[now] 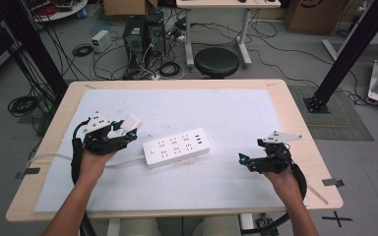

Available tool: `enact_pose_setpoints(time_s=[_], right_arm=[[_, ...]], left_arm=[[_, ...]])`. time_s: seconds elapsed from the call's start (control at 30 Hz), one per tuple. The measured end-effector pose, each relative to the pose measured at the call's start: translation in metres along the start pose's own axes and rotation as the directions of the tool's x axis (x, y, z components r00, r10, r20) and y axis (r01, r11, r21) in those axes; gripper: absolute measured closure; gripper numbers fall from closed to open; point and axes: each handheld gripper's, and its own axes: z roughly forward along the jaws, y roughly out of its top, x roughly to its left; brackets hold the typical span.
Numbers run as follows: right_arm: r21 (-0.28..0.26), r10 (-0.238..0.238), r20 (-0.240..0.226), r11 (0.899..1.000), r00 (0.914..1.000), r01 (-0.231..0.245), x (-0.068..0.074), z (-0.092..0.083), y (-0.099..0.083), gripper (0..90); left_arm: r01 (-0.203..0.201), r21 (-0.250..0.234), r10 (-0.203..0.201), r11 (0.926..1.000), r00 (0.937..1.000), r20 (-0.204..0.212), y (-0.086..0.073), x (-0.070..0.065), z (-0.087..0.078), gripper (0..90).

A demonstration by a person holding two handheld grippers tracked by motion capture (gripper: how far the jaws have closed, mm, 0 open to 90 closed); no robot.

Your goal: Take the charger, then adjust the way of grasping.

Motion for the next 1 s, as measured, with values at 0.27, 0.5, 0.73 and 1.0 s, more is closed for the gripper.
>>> enact_pose_setpoints(time_s=[0.27,0.5,0.73,1.0], right_arm=[[-0.008,-0.008,-0.012,1.0,0.9999,0.007,0.004,0.0,0.001,8.3],[-0.002,-0.012,-0.017,1.0,0.9998,0.012,0.007,0.003,0.003,8.3],[-0.009,-0.027,-0.014,1.0,0.9995,0.027,0.008,0.002,0.005,8.2],[0.007,-0.055,-0.004,0.998,0.9985,0.055,0.015,0.007,0.01,8.2]], left_arm=[[-0.034,-0.018,0.034,0.9993,0.9993,0.017,0.003,-0.012,-0.014,42.5],[-0.075,-0.048,0.077,0.996,0.9955,0.054,0.005,-0.021,-0.027,42.5],[-0.113,-0.074,0.12,0.9908,0.9875,0.102,0.005,-0.028,-0.03,42.5],[-0.184,-0.074,0.194,0.9803,0.9669,0.166,0.006,-0.041,-0.027,42.5]])
